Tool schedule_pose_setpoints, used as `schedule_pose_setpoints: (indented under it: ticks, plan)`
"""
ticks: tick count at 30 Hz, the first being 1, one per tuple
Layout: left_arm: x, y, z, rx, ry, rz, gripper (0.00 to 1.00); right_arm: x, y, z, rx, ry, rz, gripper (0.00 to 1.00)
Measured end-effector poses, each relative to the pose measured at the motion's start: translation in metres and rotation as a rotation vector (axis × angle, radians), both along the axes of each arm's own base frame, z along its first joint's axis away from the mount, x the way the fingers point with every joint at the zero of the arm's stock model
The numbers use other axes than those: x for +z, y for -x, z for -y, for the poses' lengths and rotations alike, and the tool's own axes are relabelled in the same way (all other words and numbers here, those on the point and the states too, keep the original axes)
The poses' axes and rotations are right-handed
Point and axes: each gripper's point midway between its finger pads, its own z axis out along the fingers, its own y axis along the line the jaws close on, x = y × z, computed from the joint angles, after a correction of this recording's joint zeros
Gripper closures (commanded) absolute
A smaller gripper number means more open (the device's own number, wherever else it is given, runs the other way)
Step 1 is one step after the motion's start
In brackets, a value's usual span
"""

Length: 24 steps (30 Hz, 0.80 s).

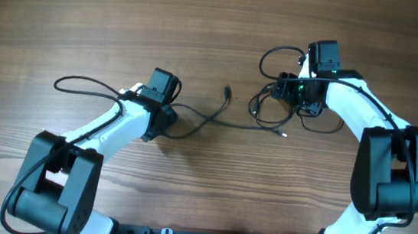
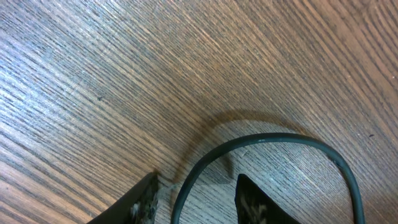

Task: Untangle cables

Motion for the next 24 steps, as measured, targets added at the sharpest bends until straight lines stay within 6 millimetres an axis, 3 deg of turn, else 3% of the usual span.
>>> schedule_pose_setpoints:
  ticks: [2,3,5,10,15,16,18,21,23,24]
  plan:
    - [0.000,0.000,0.000,0.000,0.000,0.000,0.57,-0.005,0.004,0.001,0.006,0.004,0.008,0.36]
    - [0.000,0.000,0.000,0.000,0.000,0.001,0.57,-0.006,0.005,0.002,0.008,0.007,0.022,0.64]
    - [0.000,0.000,0.000,0.000,0.000,0.001,0.56,-0.009,0.008,0.003,0.011,0.011,0.044,0.95]
    - [0.000,-0.001,0.000,0.000,0.001,0.004,0.50,-0.016,0.017,0.004,0.008,-0.002,0.024,0.96]
    - [0.001,-0.002,0.000,0.000,0.001,0.006,0.47,0.000,0.022,0.003,0.038,-0.097,-0.035,0.95]
    - [0.001,-0.002,0.001,0.000,0.002,0.006,0.47,0.014,0.013,0.007,0.040,-0.104,-0.011,0.95]
    - [0.001,-0.002,0.001,0.000,0.002,0.007,0.46,0.068,-0.010,0.020,0.037,-0.104,0.120,0.95]
    - [0.001,-0.002,0.001,0.000,0.002,0.007,0.46,0.187,-0.036,0.047,0.019,-0.077,0.440,0.95]
    - [0.001,-0.002,0.001,0.000,0.002,0.007,0.45,0.279,-0.041,0.071,-0.012,-0.036,0.714,0.96]
    - [0.001,-0.002,0.001,0.000,0.002,0.007,0.43,0.312,-0.039,0.082,-0.027,-0.014,0.820,0.96]
